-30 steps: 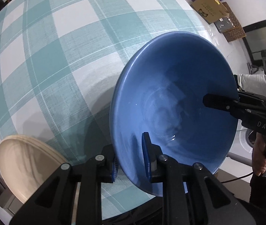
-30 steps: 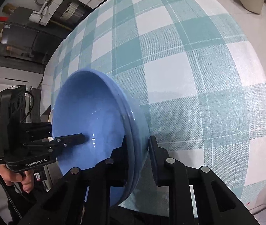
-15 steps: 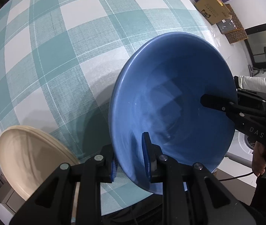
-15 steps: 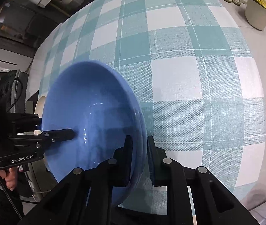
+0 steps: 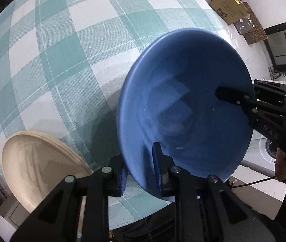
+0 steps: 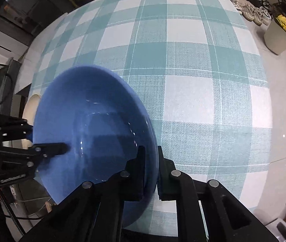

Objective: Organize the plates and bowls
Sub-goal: 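Lift the stacked bowls with both tools and carry them toward the cream plates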

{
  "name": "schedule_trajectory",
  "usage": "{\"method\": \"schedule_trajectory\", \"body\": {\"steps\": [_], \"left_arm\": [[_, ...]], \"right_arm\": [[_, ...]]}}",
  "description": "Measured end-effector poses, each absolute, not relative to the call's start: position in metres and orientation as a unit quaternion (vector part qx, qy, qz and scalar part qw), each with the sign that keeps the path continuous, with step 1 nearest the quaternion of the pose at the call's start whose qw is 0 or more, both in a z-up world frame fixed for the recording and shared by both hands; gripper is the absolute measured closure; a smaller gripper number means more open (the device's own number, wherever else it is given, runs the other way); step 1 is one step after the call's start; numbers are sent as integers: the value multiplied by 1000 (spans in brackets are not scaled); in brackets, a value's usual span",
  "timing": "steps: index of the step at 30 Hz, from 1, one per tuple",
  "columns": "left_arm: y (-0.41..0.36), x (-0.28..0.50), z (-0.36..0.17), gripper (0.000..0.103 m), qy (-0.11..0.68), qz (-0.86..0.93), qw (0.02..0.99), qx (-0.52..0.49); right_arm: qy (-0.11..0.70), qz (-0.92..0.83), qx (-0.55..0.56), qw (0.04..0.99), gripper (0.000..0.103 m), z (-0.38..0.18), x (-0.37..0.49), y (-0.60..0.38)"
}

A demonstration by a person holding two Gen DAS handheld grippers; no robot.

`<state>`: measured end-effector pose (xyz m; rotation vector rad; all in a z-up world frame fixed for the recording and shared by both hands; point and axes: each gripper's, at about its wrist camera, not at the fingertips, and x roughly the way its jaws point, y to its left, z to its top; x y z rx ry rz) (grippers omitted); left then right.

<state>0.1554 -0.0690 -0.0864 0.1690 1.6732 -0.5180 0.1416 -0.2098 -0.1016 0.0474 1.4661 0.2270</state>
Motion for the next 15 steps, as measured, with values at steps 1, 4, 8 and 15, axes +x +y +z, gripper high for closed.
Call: {"method": "schedule_trajectory", "body": {"steps": [1,4,8,15], "left_arm": [[-68,156,-86,83,734,-225,637,73],[-64,158,-89,83,742,-219,629,71],[-61,162,-87,83,745,-217,629,53],[-61,160,-91,83,738,-205,640,66]], "right_arm": [[669,103,20,736,94,-101,142,-209],[669,109,7,735,94,-96,145,-200],[671,109,-2,734,94,-88,150,-192],[670,107,-10,734,95,-93,158,-182]]}}
